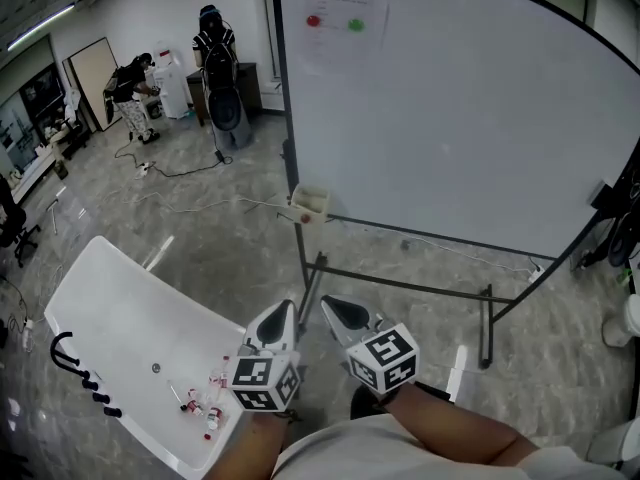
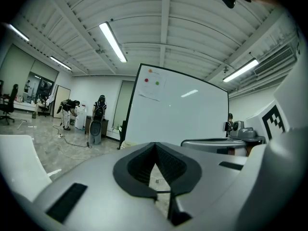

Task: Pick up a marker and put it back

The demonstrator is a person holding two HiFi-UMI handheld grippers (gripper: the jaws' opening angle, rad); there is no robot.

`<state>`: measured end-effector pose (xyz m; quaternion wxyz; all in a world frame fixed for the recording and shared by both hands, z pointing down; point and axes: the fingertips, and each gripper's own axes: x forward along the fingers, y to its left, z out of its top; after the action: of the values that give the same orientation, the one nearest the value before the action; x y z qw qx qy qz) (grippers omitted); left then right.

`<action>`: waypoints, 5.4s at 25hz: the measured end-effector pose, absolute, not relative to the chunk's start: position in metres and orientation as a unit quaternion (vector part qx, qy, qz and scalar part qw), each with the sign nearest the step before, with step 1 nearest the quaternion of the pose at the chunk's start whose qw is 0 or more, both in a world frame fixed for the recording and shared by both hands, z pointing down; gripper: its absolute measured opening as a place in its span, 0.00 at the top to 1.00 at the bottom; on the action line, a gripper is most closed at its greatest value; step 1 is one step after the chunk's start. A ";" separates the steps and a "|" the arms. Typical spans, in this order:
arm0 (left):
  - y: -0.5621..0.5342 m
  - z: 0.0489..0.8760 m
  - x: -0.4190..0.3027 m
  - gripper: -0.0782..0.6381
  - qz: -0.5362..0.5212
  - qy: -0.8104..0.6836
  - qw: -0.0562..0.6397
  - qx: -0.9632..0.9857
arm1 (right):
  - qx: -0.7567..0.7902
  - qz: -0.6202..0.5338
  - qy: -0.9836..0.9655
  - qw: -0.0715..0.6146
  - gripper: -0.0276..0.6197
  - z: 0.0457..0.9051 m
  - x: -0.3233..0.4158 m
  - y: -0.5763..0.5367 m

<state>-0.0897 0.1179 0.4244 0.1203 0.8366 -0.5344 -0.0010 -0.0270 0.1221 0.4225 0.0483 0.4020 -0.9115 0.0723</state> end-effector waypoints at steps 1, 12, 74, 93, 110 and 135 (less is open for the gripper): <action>0.110 0.426 -0.091 0.88 -0.001 -0.536 0.121 0.836 | 0.401 0.073 -0.912 0.048 0.96 0.425 -0.028 0.113; -0.043 0.478 -0.093 0.89 0.009 -0.553 0.153 0.819 | 0.353 0.121 -0.926 0.064 0.96 0.486 -0.026 -0.067; -0.265 0.467 -0.123 0.88 -0.002 -0.559 0.156 0.814 | 0.388 0.011 -0.920 0.051 0.85 0.454 -0.024 -0.312; -0.280 0.461 -0.124 0.88 -0.008 -0.564 0.144 0.813 | 0.381 0.019 -0.923 0.054 0.85 0.456 -0.028 -0.324; -0.281 0.469 -0.147 0.88 -0.014 -0.584 0.158 0.796 | 0.282 -0.006 -0.936 0.211 0.85 0.526 -0.070 -0.326; -0.263 0.486 -0.176 0.88 -0.006 -0.617 0.174 0.767 | 0.212 -0.069 -0.899 0.378 0.80 0.636 -0.097 -0.316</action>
<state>-0.1760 -0.2633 0.4856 0.1740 0.7675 -0.6170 -0.0063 -0.0967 -0.3157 0.6358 0.3780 0.2118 -0.8986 -0.0693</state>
